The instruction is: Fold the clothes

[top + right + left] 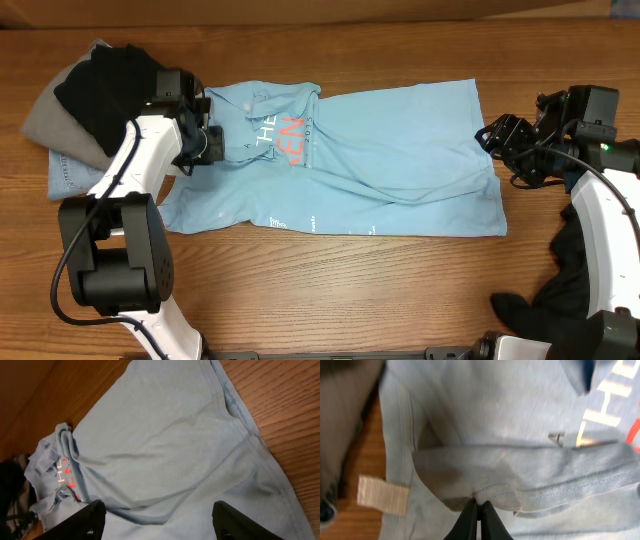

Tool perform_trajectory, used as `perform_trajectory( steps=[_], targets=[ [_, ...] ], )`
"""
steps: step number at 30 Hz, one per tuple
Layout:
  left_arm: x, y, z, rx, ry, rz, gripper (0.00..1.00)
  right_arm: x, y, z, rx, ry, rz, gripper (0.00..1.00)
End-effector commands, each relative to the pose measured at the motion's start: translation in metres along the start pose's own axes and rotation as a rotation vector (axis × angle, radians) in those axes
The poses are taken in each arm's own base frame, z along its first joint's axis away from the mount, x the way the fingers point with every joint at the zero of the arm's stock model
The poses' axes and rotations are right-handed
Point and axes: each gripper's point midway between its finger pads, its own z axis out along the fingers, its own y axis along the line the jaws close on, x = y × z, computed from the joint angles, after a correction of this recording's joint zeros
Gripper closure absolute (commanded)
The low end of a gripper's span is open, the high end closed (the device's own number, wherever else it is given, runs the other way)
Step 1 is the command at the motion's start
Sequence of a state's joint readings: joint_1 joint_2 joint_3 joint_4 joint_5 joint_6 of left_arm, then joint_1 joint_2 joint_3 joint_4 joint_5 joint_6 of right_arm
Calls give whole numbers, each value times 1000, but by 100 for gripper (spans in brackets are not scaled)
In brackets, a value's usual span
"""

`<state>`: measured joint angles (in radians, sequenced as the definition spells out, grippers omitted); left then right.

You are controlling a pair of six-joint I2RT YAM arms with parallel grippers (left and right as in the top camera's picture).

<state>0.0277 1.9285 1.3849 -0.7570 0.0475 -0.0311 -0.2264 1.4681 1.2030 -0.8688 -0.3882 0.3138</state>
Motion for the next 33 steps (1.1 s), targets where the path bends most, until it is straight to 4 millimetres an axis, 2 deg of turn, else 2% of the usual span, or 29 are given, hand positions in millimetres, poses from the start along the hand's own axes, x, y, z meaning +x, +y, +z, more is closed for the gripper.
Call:
perform_trajectory(
  steps=[1, 5, 6, 7, 10, 13, 16, 20, 22, 27, 33],
  targets=[
    [-13, 0, -1, -11, -41, 16, 96, -9, 10, -12, -15, -48, -29, 28],
    [-27, -1, -2, -10, -96, 18, 94, -10, 10, -12, -16, -51, -30, 28],
    [-30, -1, -2, -10, -110, 18, 87, -10, 10, -12, -16, -51, -30, 28],
    [-32, -1, -2, -9, -118, 18, 75, -10, 10, -12, -16, -51, -30, 28],
    [-37, -1, -3, -10, -139, 19, 33, -10, 10, -12, -16, -51, -30, 28],
    [-32, 1, -3, -12, -117, 16, 34, -10, 10, -12, -16, -50, -30, 28],
    [-14, 6, -6, -23, -39, 3, 44, -10, 10, -12, -15, -50, -30, 27],
    [14, 17, -23, -33, 99, -30, 57, -8, 7, -12, 0, -46, -23, 25],
    [28, 26, -33, -39, 162, -57, 60, -7, 1, -12, 30, -42, -12, 25],
    [58, 53, -45, -63, 278, -183, 58, 1, -6, -12, 64, -15, 6, 24],
    [99, 85, -34, -50, 373, -308, 62, 12, -21, -7, 133, 29, 84, 23]
  ],
)
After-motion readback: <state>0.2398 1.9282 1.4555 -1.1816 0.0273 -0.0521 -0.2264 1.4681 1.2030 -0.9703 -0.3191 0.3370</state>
